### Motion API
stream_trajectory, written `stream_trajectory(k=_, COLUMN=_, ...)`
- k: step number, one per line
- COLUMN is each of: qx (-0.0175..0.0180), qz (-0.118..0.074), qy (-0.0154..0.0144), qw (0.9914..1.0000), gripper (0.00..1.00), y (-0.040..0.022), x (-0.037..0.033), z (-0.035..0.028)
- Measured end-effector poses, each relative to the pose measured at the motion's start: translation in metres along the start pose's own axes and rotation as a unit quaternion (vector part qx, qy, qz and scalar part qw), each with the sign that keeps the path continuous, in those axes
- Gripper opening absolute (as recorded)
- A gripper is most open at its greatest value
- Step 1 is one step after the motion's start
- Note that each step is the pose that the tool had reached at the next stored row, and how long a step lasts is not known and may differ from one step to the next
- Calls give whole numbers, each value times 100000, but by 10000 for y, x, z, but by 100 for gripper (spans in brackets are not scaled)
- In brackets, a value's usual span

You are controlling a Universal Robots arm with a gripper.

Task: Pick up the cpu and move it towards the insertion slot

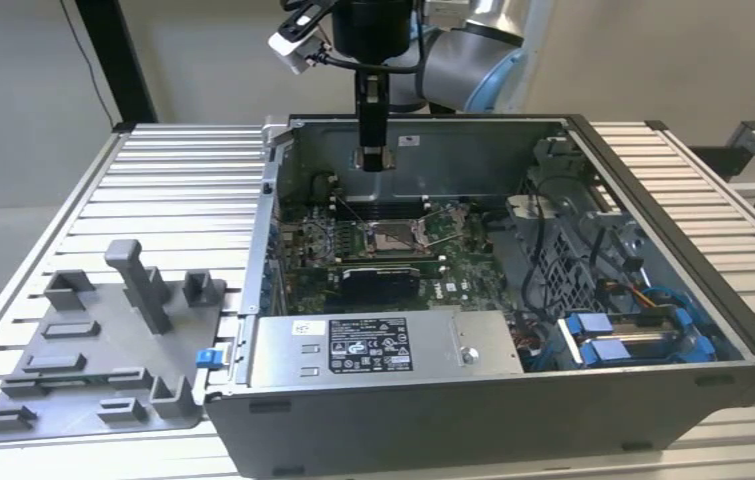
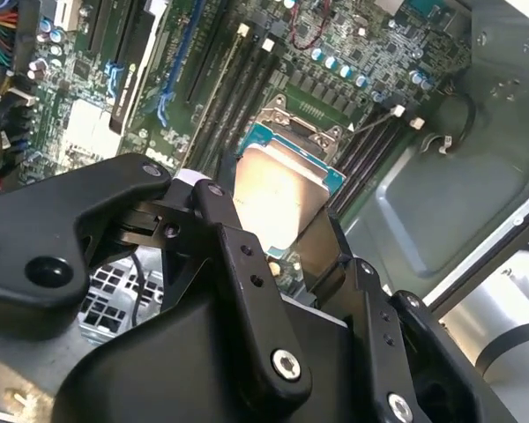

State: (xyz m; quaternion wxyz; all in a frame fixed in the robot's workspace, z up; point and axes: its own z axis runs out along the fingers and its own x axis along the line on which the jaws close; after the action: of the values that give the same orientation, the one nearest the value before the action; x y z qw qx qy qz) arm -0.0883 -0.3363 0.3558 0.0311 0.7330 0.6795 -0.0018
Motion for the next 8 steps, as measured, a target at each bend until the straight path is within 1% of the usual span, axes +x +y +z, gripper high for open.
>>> stream_trajectory(k=5, qx=18, qz=-78, qy=74, qw=100000, gripper=0, y=34, x=21, z=7)
stream_trajectory(k=8, qx=16, qz=-82, qy=88, qw=100000, gripper=0, y=37, x=30, z=19)
